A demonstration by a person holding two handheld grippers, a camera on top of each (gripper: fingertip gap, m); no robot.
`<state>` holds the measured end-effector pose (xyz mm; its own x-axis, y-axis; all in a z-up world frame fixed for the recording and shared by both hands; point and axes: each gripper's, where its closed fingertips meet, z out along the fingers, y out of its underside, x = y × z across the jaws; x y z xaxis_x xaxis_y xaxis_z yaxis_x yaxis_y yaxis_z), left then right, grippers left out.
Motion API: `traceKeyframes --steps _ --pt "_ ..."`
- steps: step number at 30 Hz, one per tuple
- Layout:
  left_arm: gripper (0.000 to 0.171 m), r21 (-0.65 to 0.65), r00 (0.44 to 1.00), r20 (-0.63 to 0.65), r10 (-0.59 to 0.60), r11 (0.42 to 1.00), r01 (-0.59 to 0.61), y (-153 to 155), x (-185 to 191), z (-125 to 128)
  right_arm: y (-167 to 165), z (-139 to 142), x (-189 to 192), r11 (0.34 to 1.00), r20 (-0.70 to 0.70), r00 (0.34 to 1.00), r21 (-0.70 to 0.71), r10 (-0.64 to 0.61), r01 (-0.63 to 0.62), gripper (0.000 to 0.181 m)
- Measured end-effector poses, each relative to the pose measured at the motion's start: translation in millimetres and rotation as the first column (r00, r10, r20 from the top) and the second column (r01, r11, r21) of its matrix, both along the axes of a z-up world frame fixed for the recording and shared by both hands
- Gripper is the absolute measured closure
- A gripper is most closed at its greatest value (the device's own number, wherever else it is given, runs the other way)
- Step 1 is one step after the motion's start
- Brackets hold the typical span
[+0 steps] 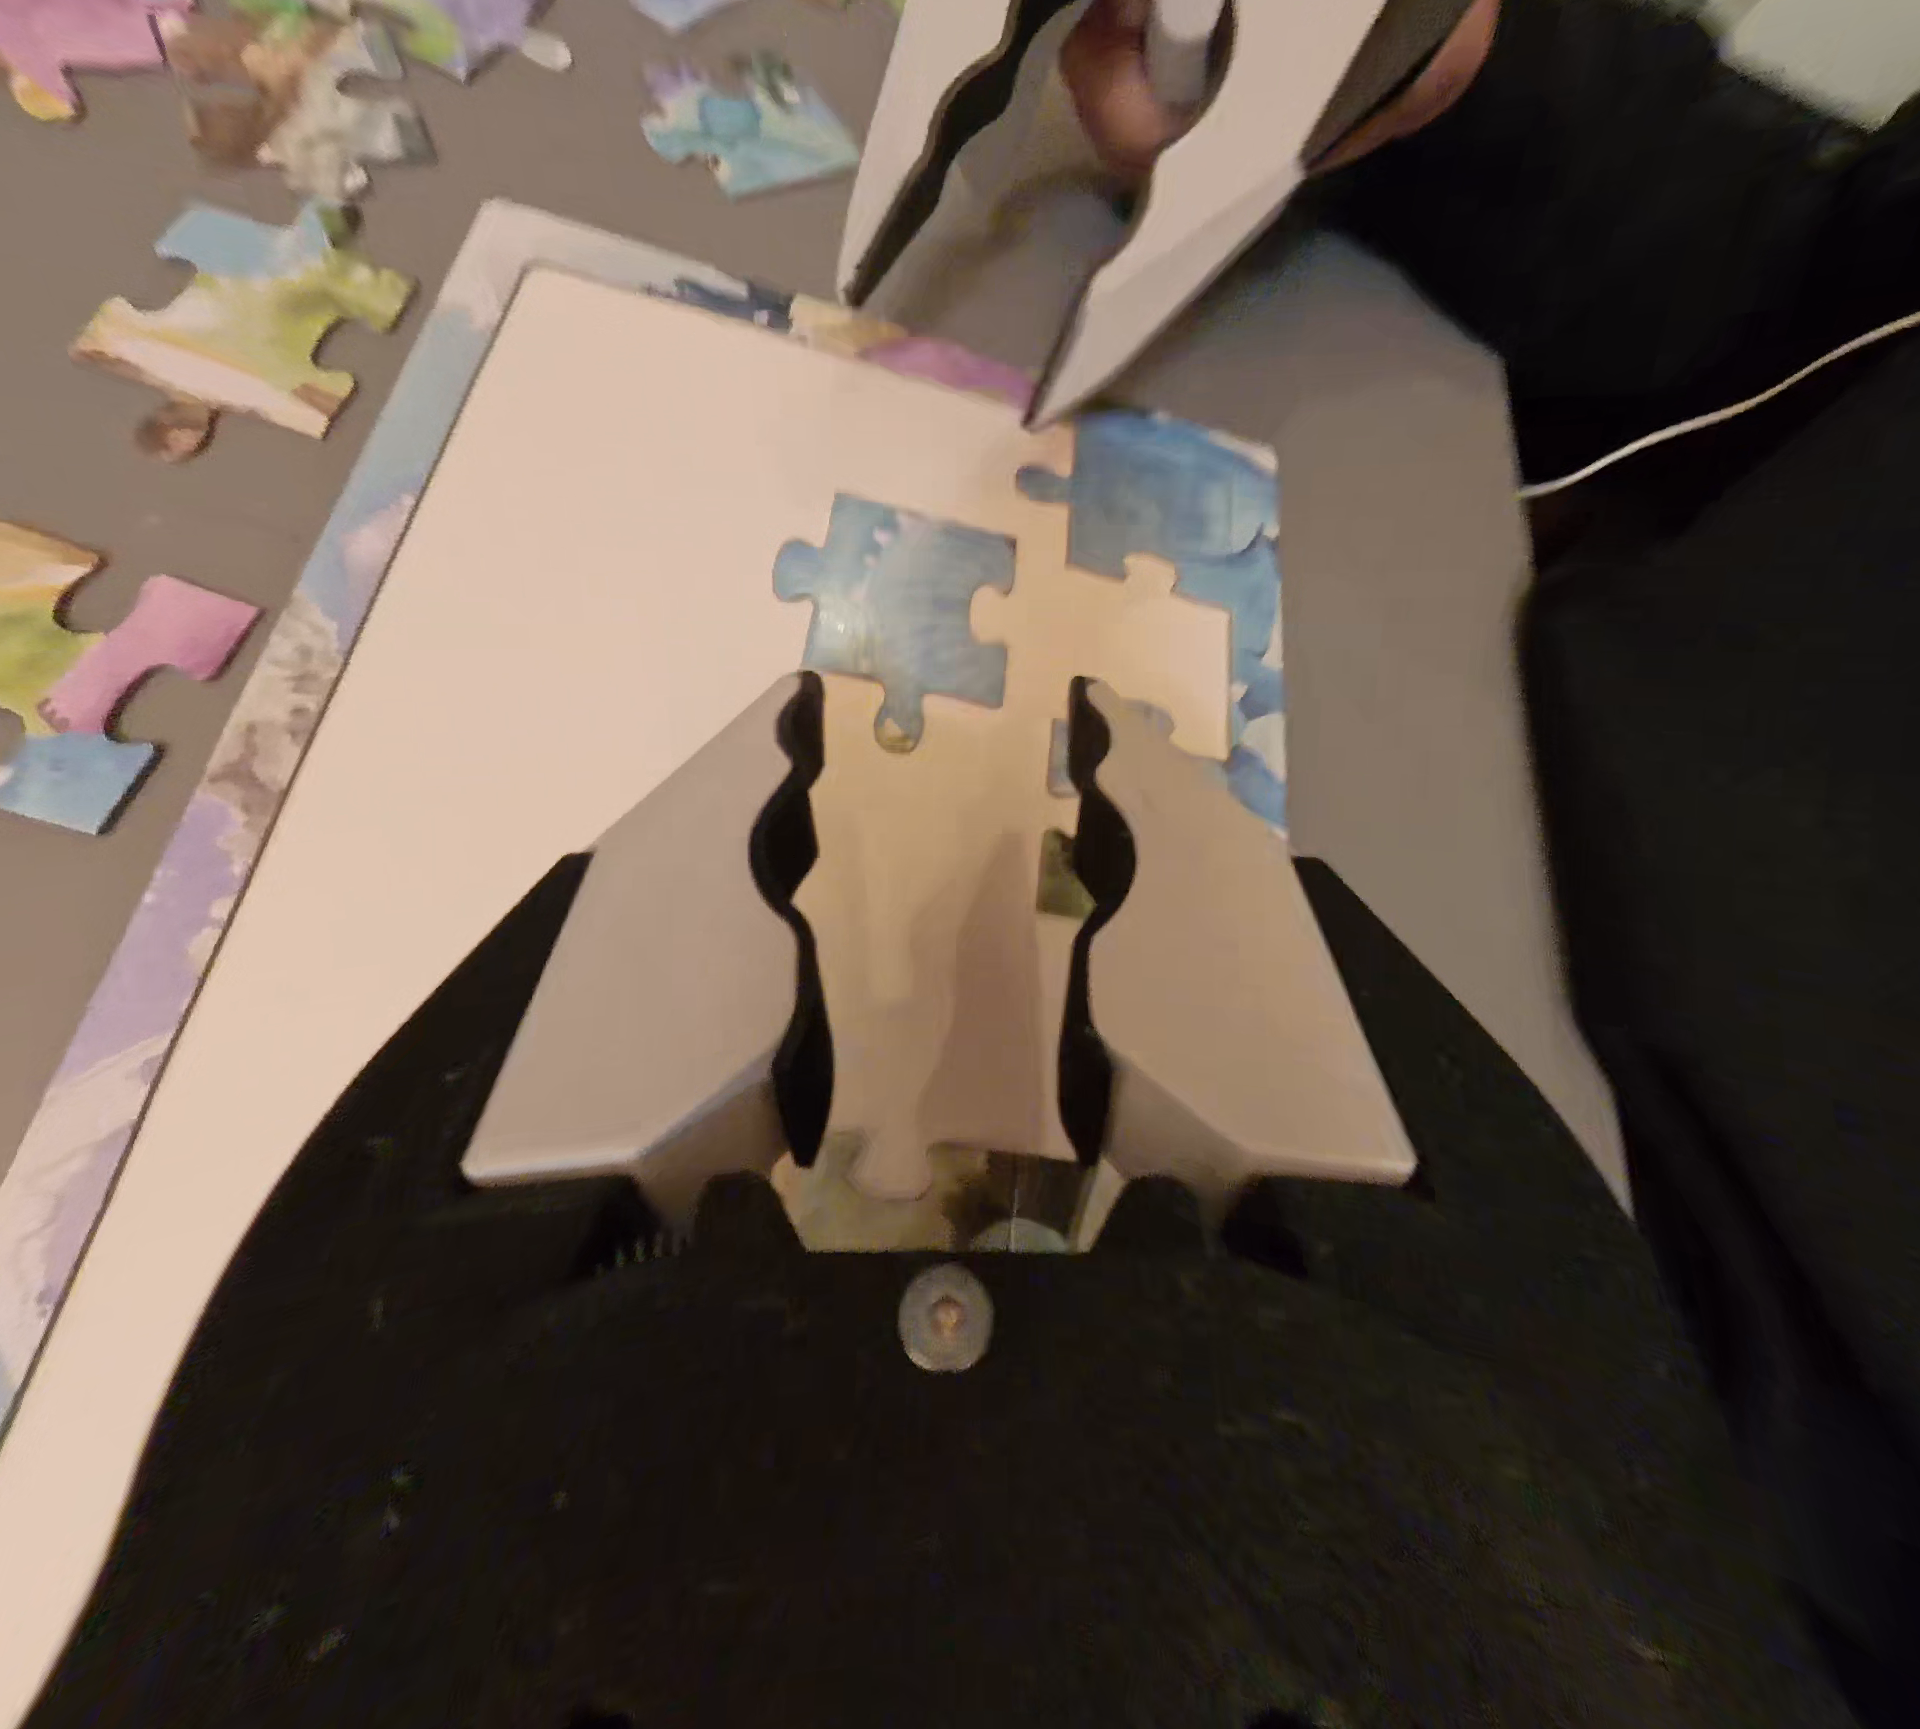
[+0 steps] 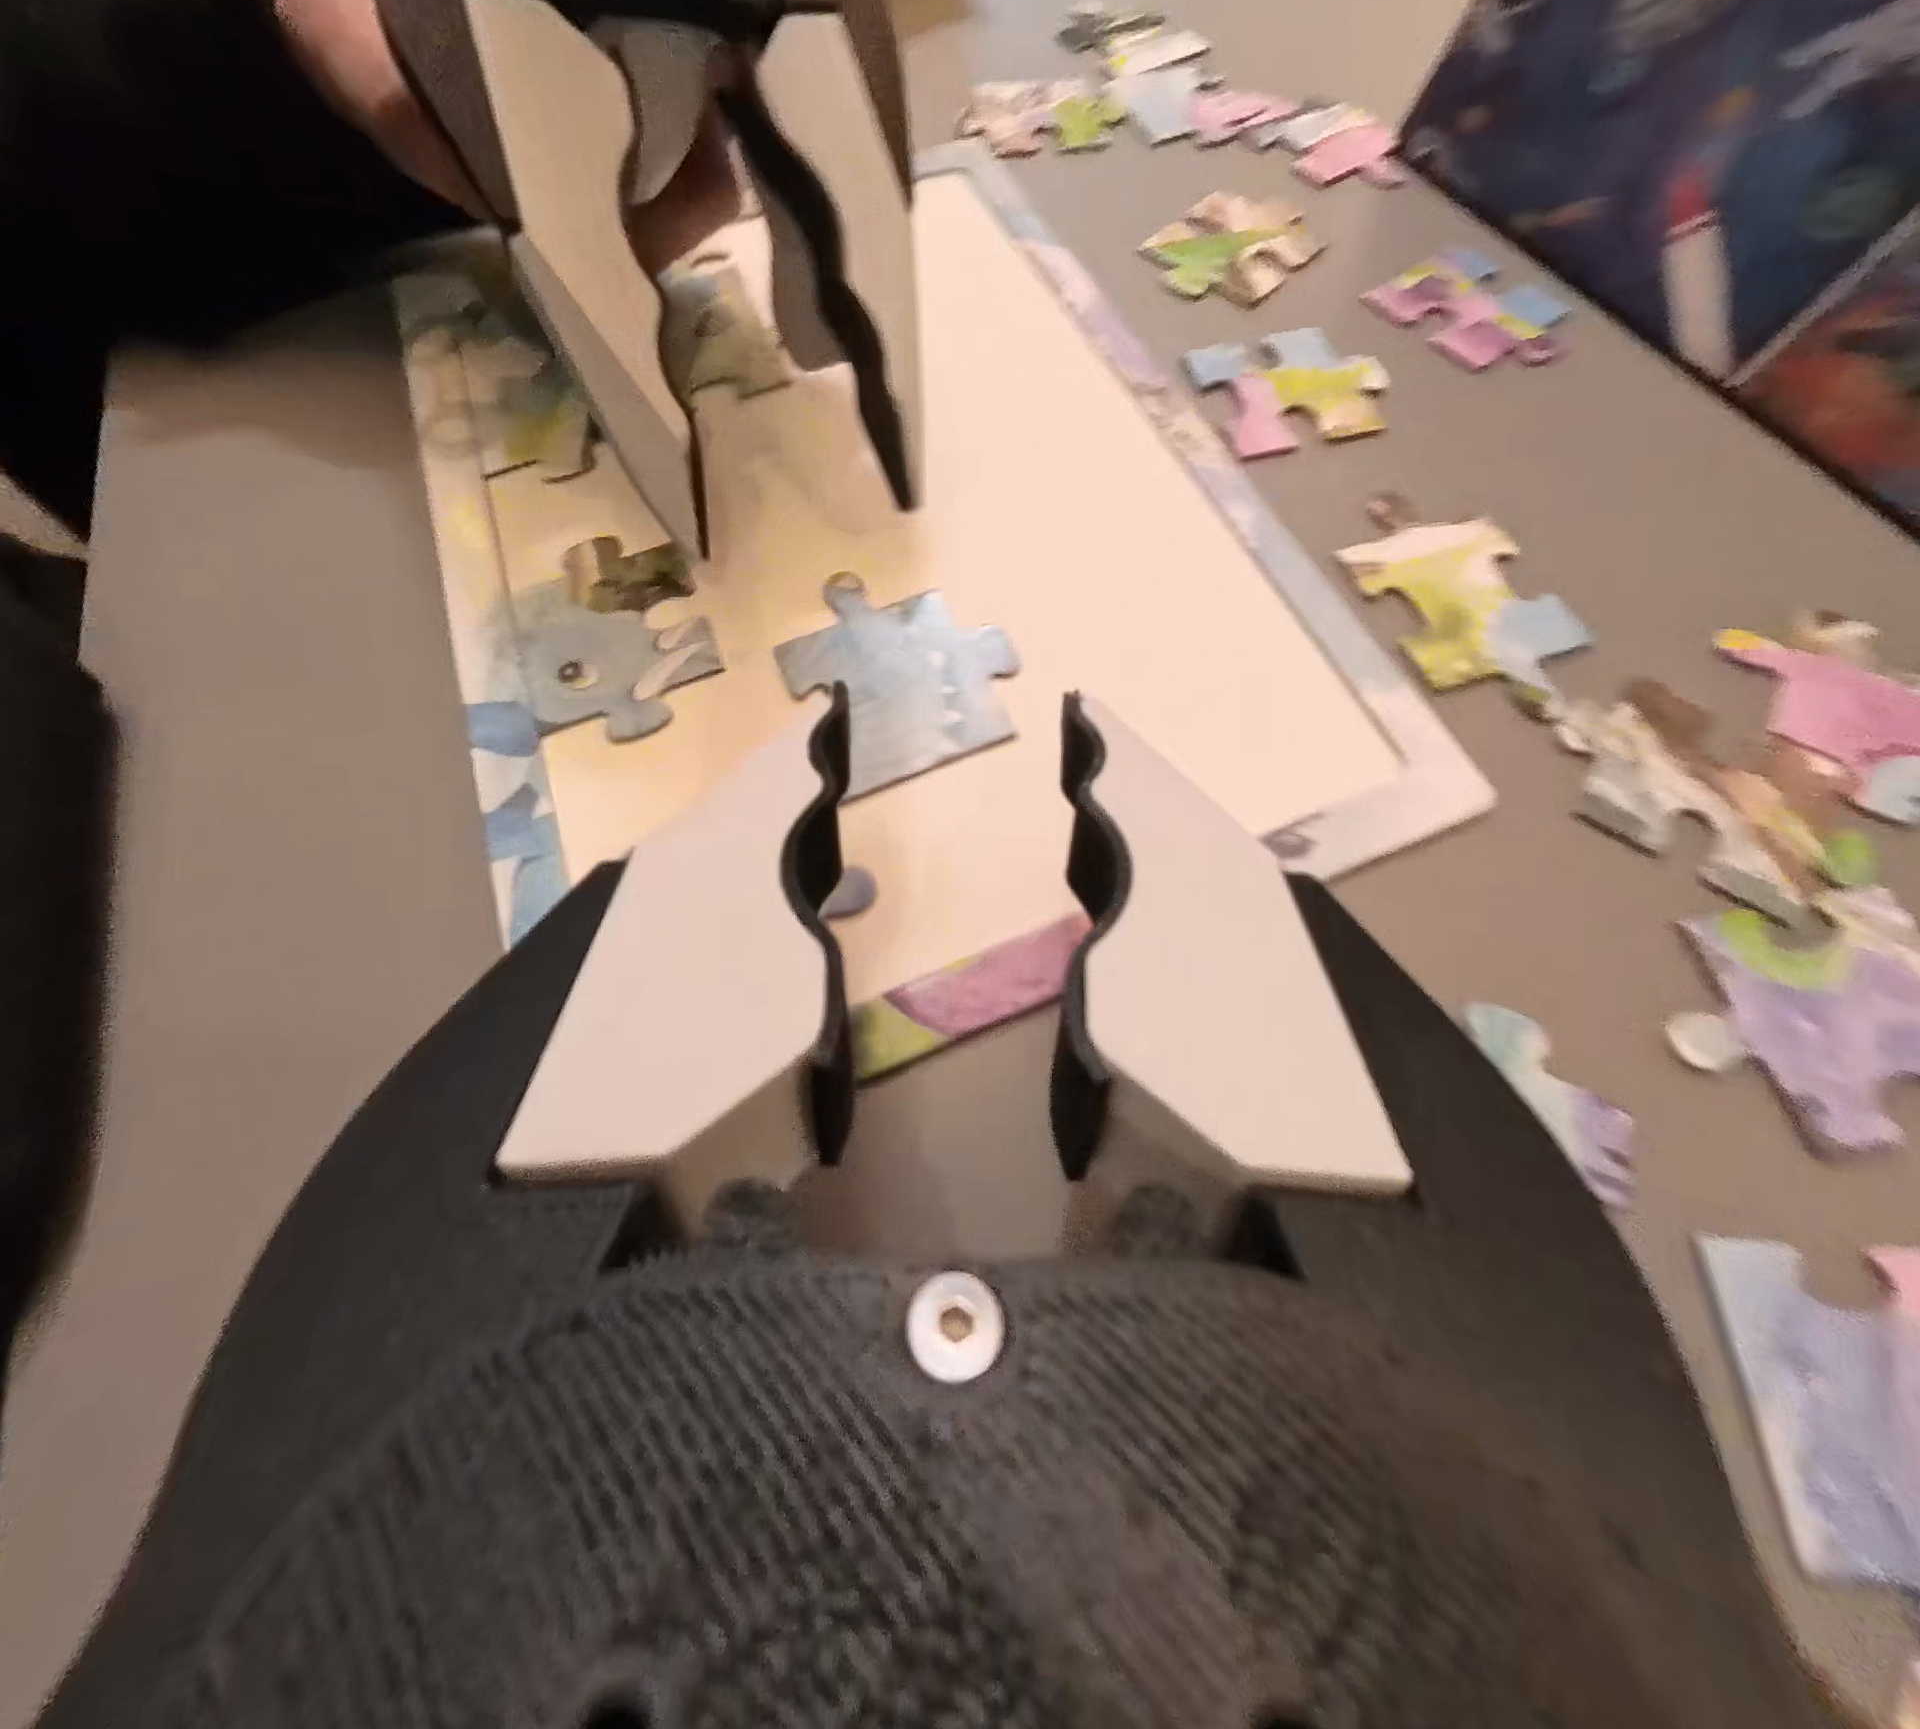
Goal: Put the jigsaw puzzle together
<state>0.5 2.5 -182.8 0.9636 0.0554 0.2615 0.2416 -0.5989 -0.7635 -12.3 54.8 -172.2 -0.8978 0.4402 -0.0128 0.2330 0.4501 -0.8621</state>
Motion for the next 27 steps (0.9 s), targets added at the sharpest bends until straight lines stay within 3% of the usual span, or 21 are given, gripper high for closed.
traceKeyframes --steps 4,11,16,20,27 --pt "0.113 -0.108 0.999 -0.032 -0.030 0.994 0.027 -1.2 6.9 -21.1 -8.4 -19.3 6.7 0.995 0.034 0.999 0.095 0.033 -0.036 0.142" --pt "0.120 -0.086 0.997 0.009 -0.080 0.993 0.080 -3.6 15.7 -17.4 -1.8 -33.3 2.1 0.988 0.066 0.998 0.156 -0.004 -0.006 0.142" --pt "0.119 -0.092 0.992 0.013 -0.127 0.988 0.127 -1.8 24.9 -19.9 2.1 -32.8 -7.4 0.982 0.015 0.998 0.182 -0.055 0.051 0.147" --pt "0.130 -0.093 0.986 0.018 -0.163 0.982 0.164 -2.2 31.4 -19.3 3.0 -31.1 -13.4 0.975 -0.031 0.996 0.201 -0.088 0.093 0.154" --pt "0.141 -0.017 0.999 -0.006 -0.051 0.999 0.050 -4.1 8.1 -3.2 -11.0 -17.1 15.8 0.994 0.056 0.994 0.049 0.094 -0.096 0.139"
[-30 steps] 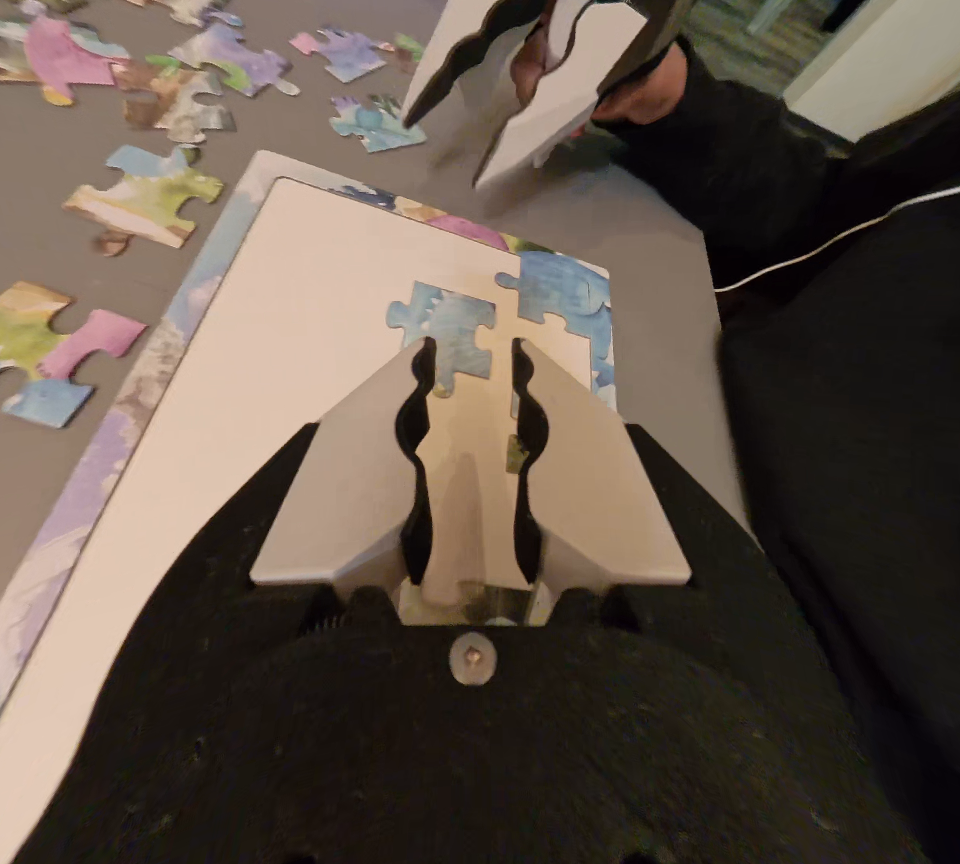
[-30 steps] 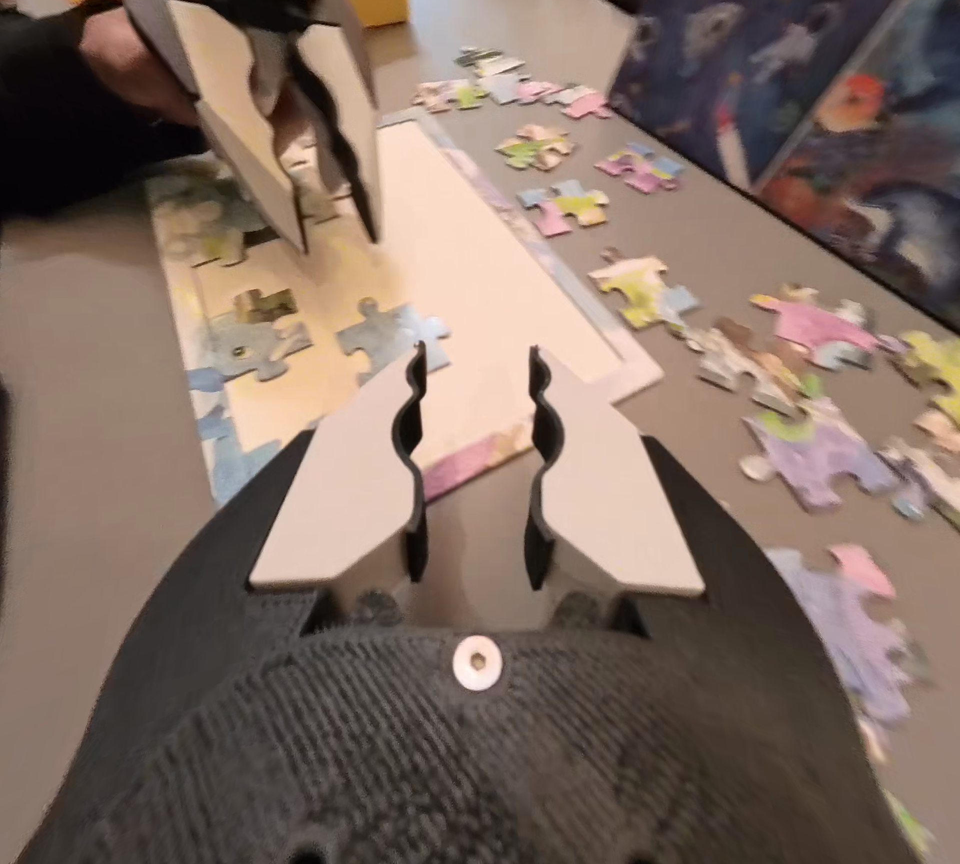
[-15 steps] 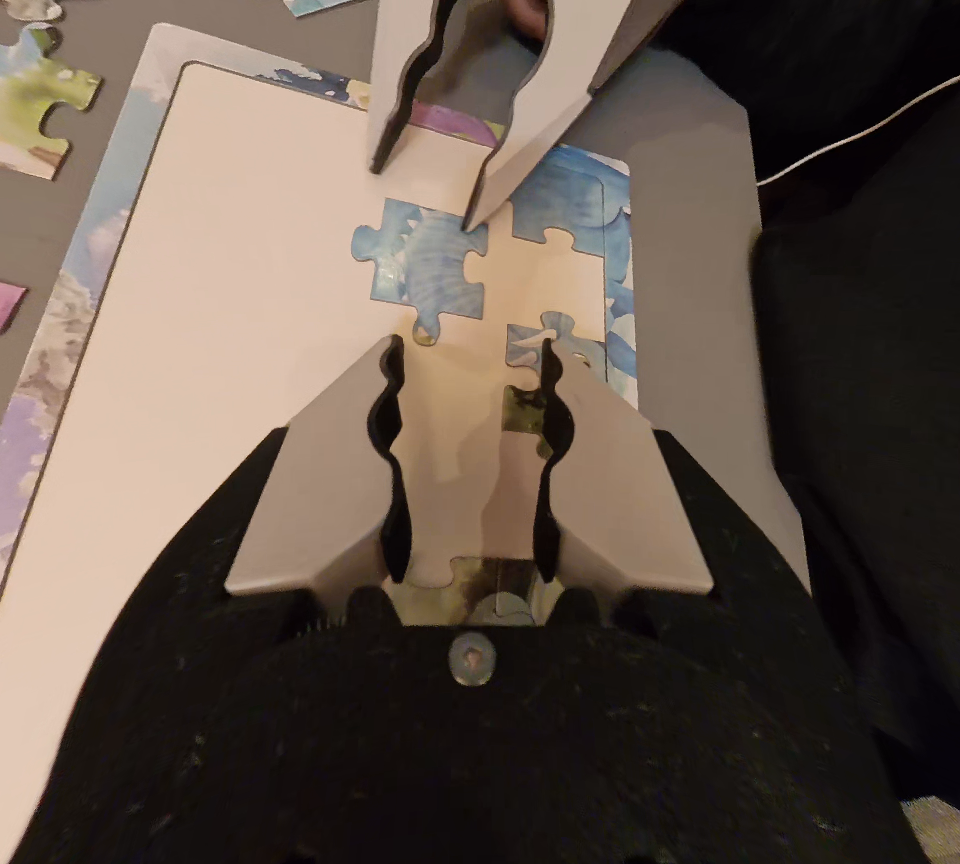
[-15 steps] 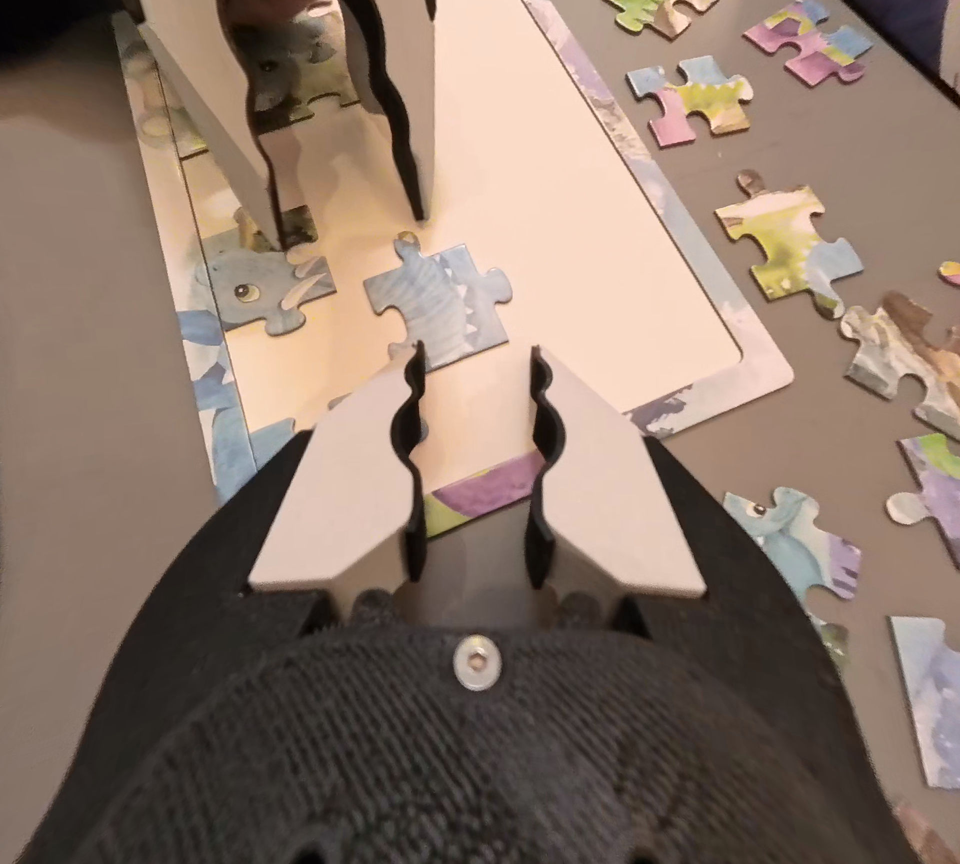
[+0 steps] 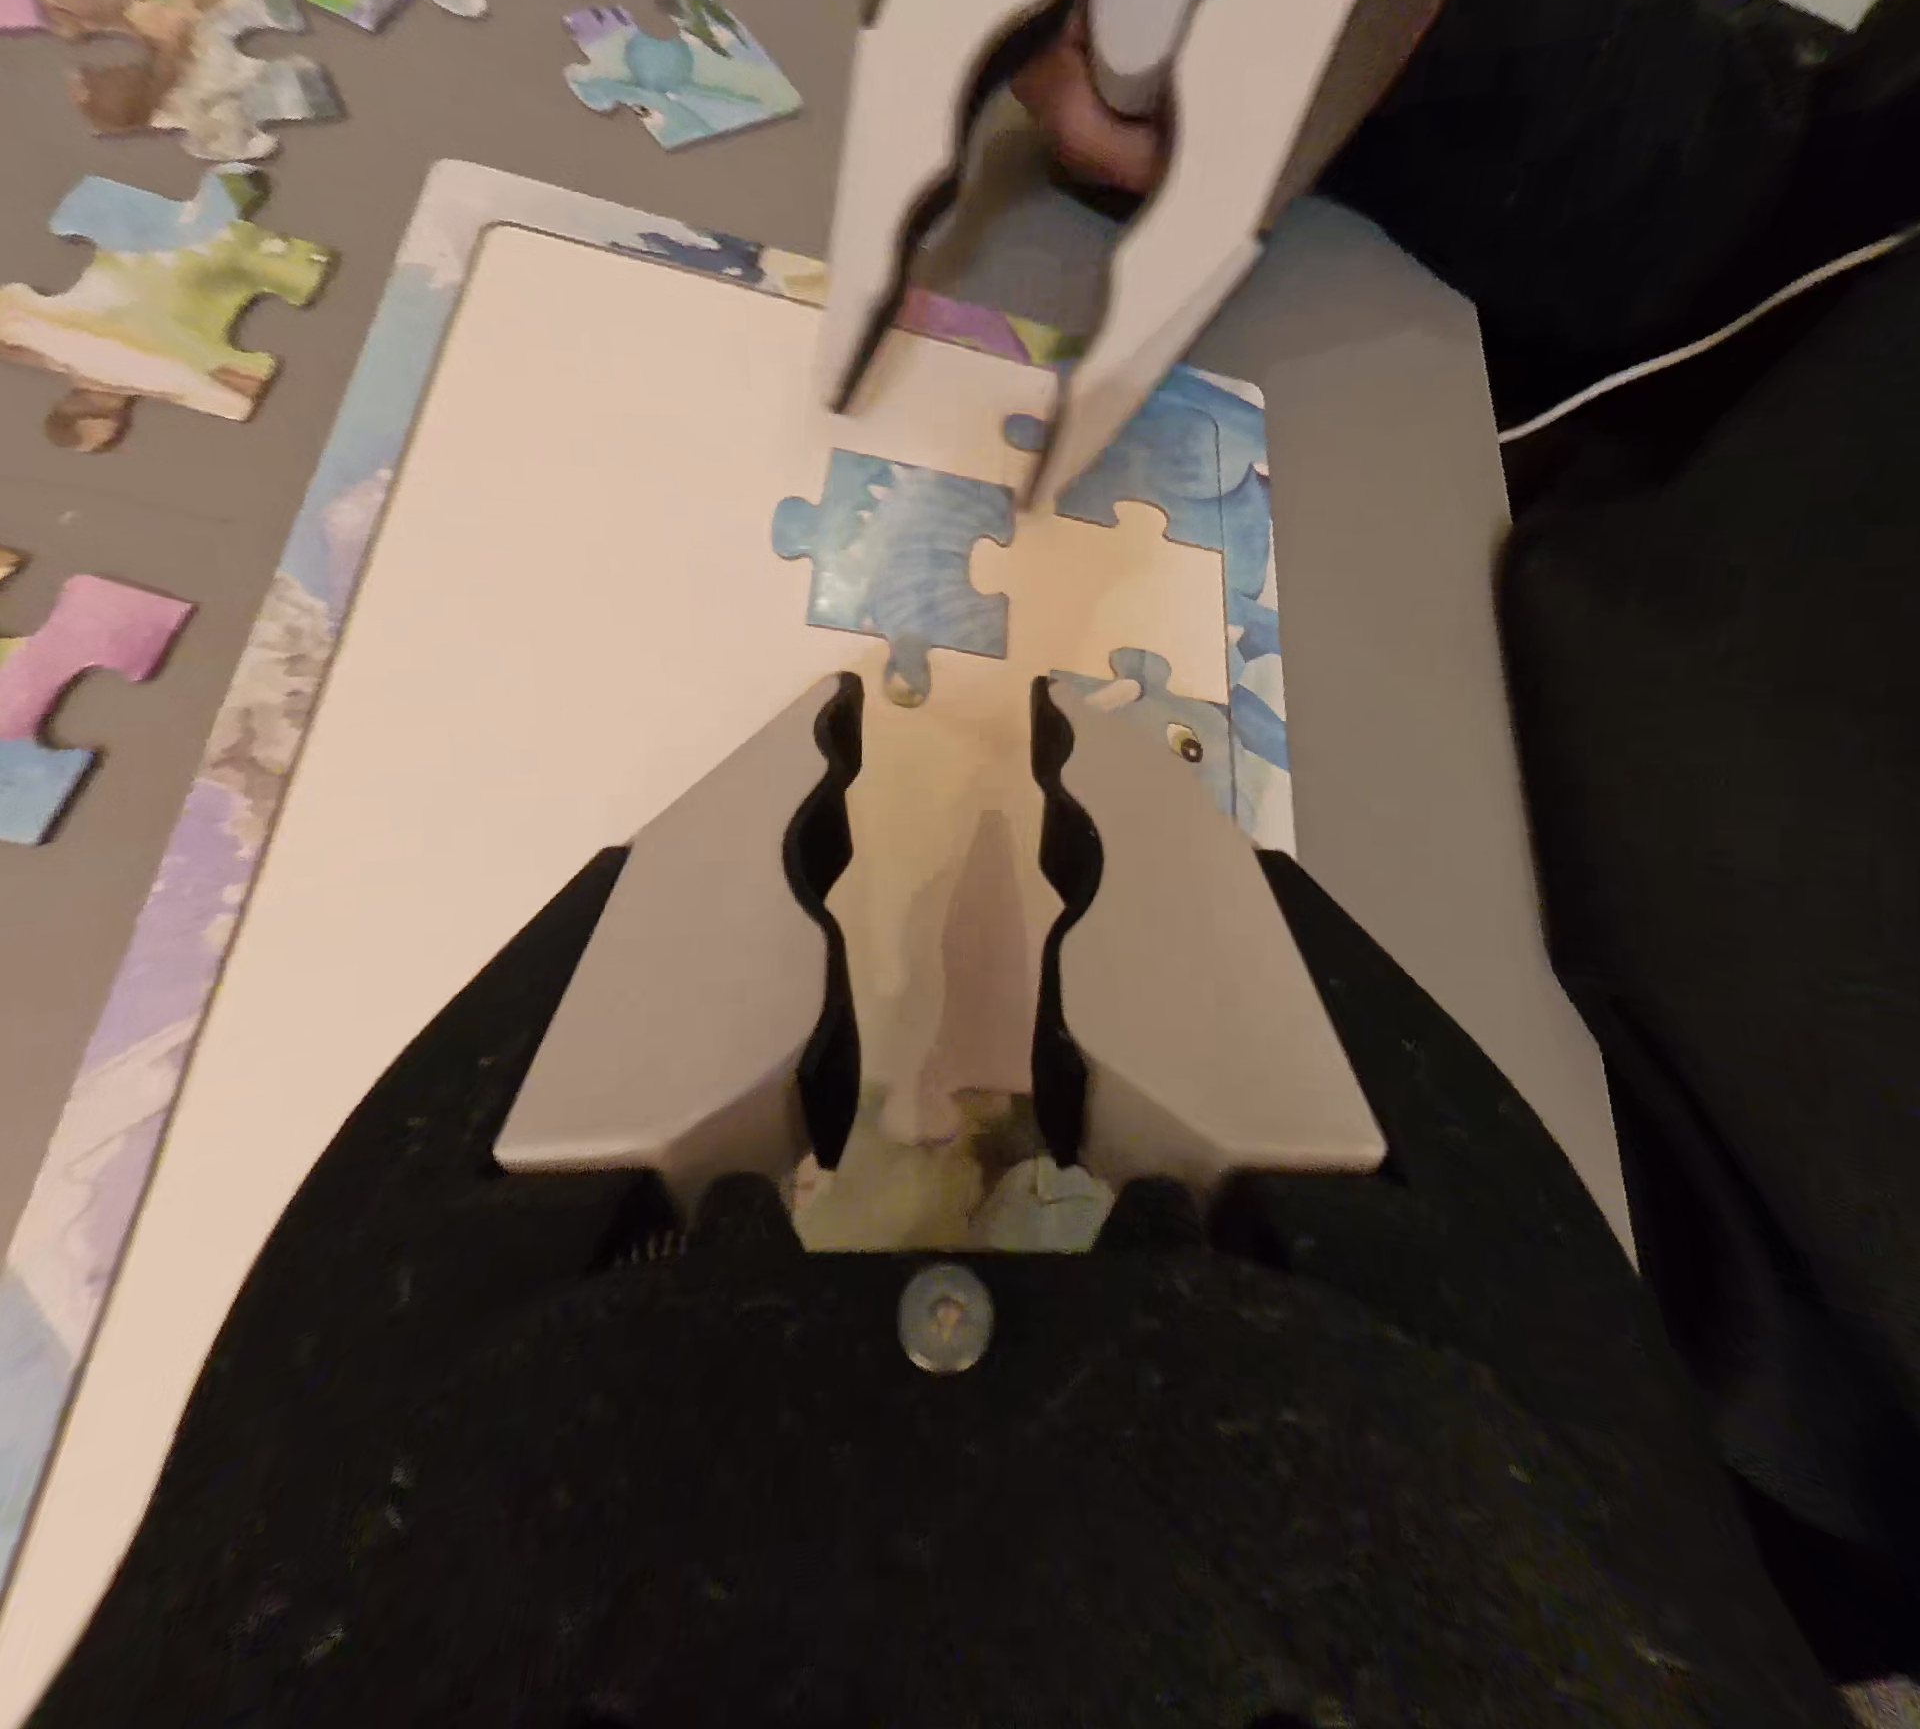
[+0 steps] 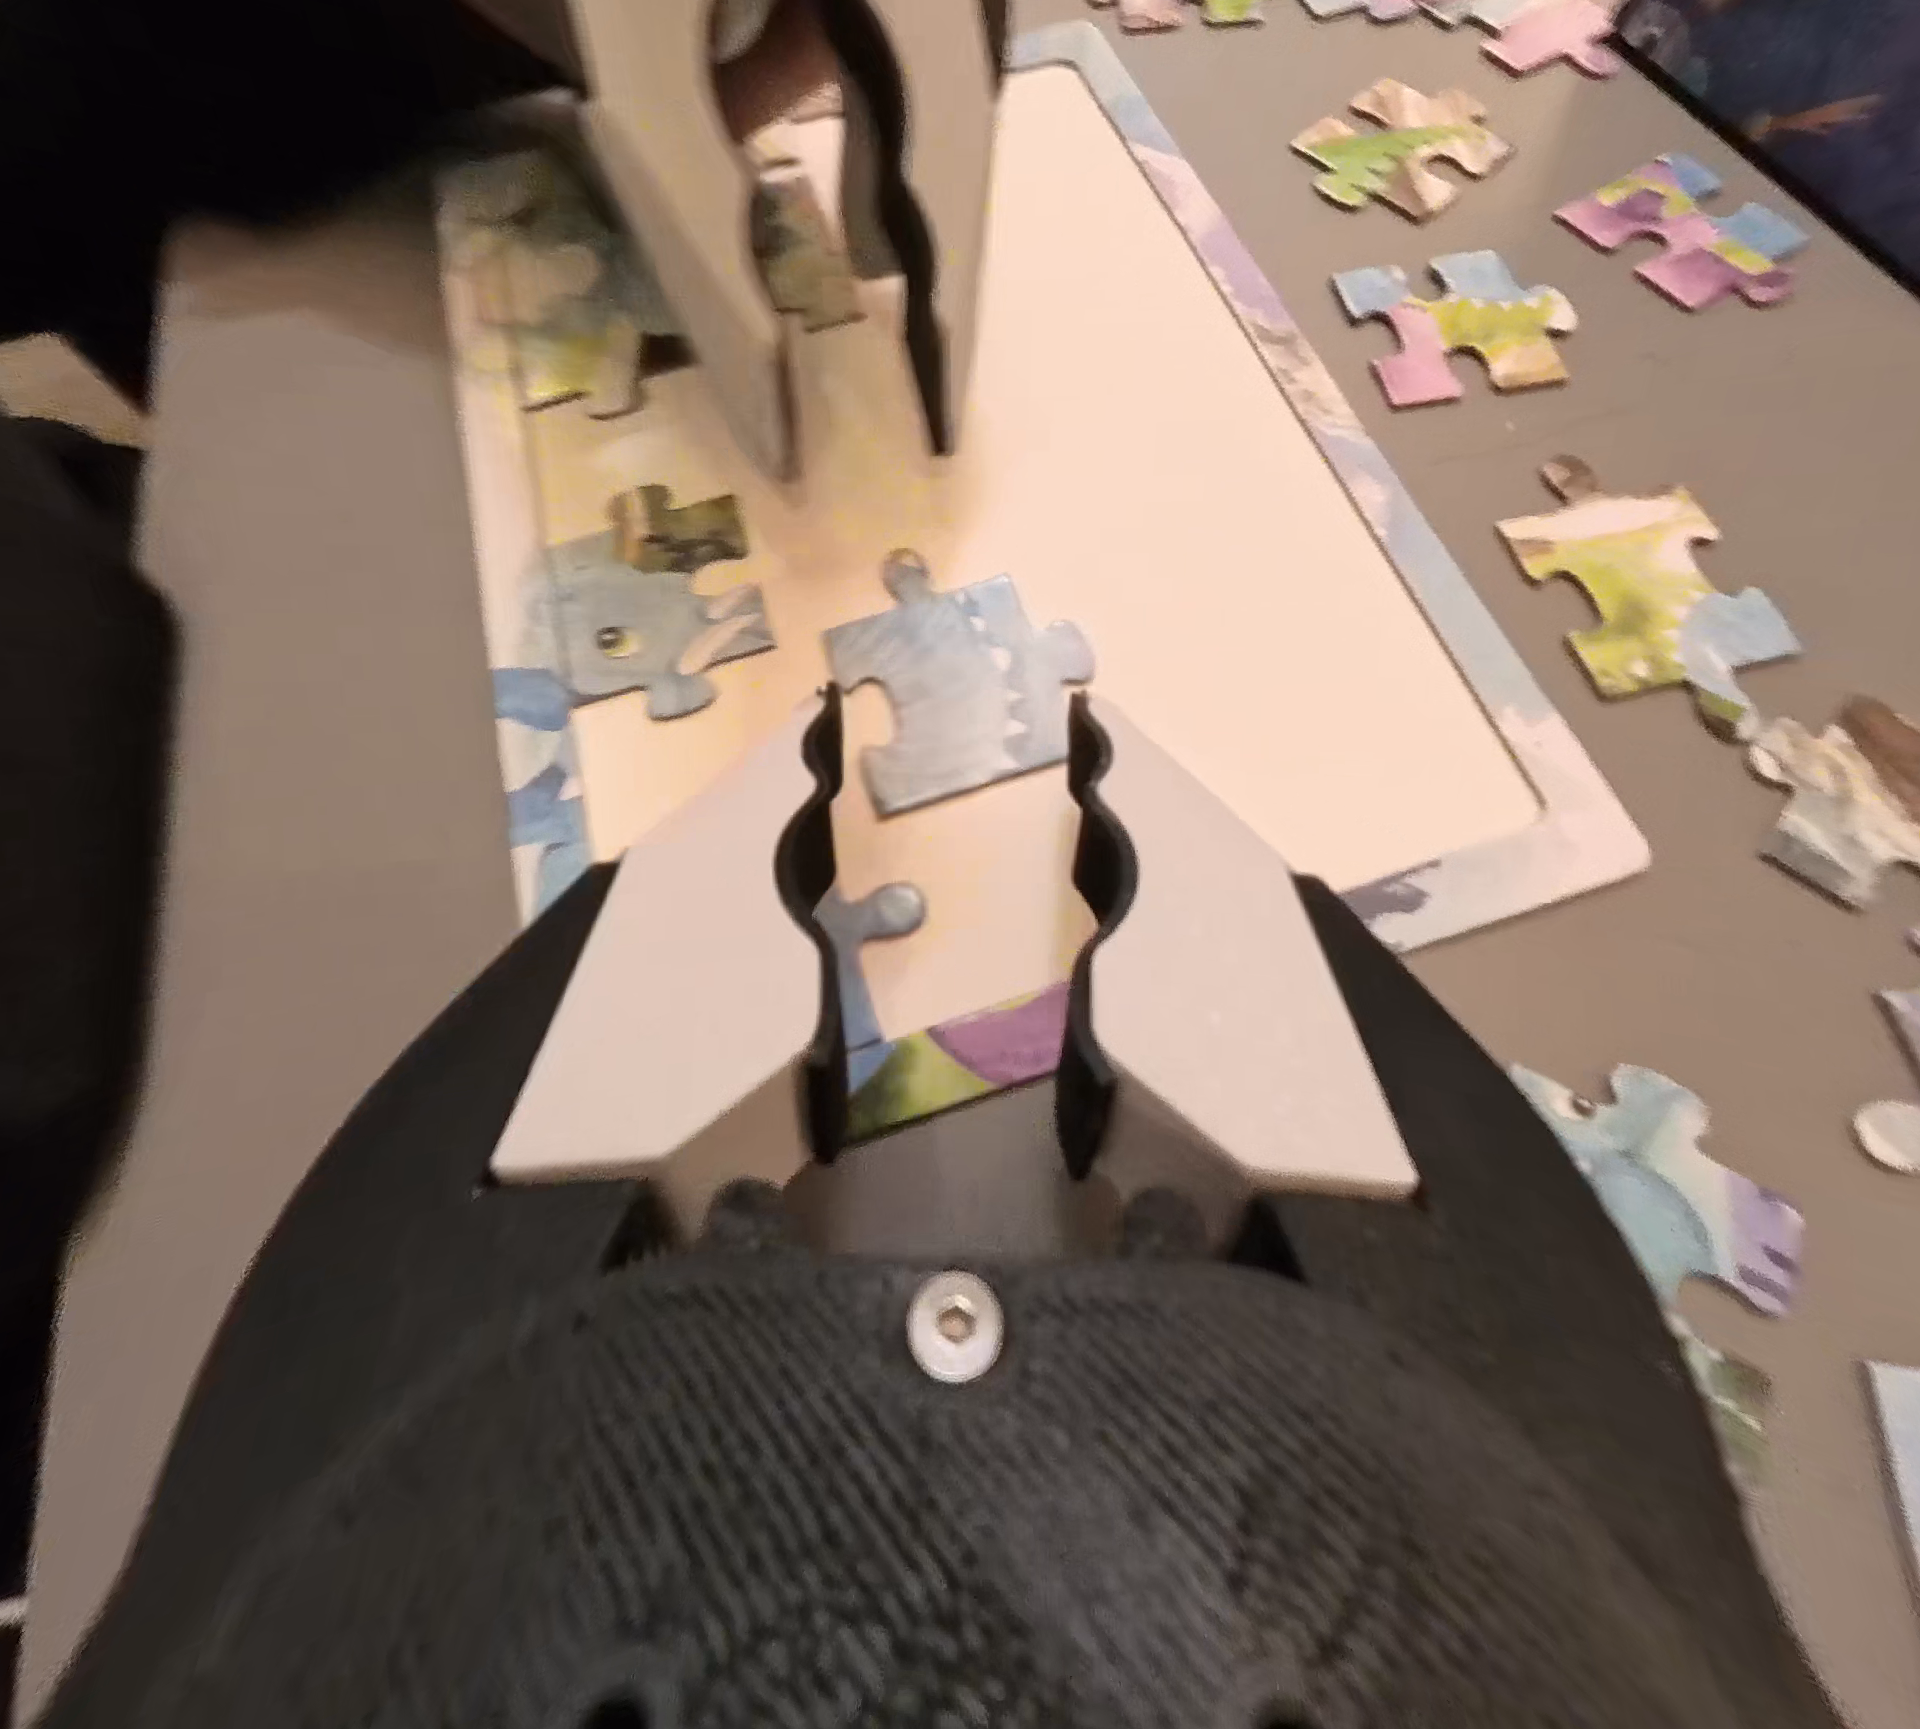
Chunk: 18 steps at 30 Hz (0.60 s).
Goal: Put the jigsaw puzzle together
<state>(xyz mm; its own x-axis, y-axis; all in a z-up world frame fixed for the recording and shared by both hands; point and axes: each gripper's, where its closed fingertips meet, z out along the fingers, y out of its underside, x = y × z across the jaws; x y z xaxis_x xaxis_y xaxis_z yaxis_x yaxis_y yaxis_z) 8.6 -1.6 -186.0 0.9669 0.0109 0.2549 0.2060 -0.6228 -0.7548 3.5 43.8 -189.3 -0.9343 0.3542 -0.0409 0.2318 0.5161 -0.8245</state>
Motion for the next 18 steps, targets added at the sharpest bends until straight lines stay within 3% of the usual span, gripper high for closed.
traceKeyframes --steps 5,12,18 --pt "0.148 -0.017 0.997 -0.016 0.082 0.996 -0.082 -7.2 -17.2 -2.6 5.7 1.1 4.4 0.999 0.006 0.999 -0.008 0.032 -0.032 0.137" --pt "0.150 -0.054 0.995 -0.036 0.090 0.994 -0.092 -9.1 -19.3 -9.2 8.7 -18.4 2.0 0.992 -0.014 1.000 0.126 0.022 -0.020 0.137" --pt "0.152 -0.088 0.996 -0.045 0.083 0.992 -0.087 -10.8 -19.0 -15.1 16.5 -16.3 -9.2 0.991 -0.049 0.998 0.127 -0.034 0.040 0.140"
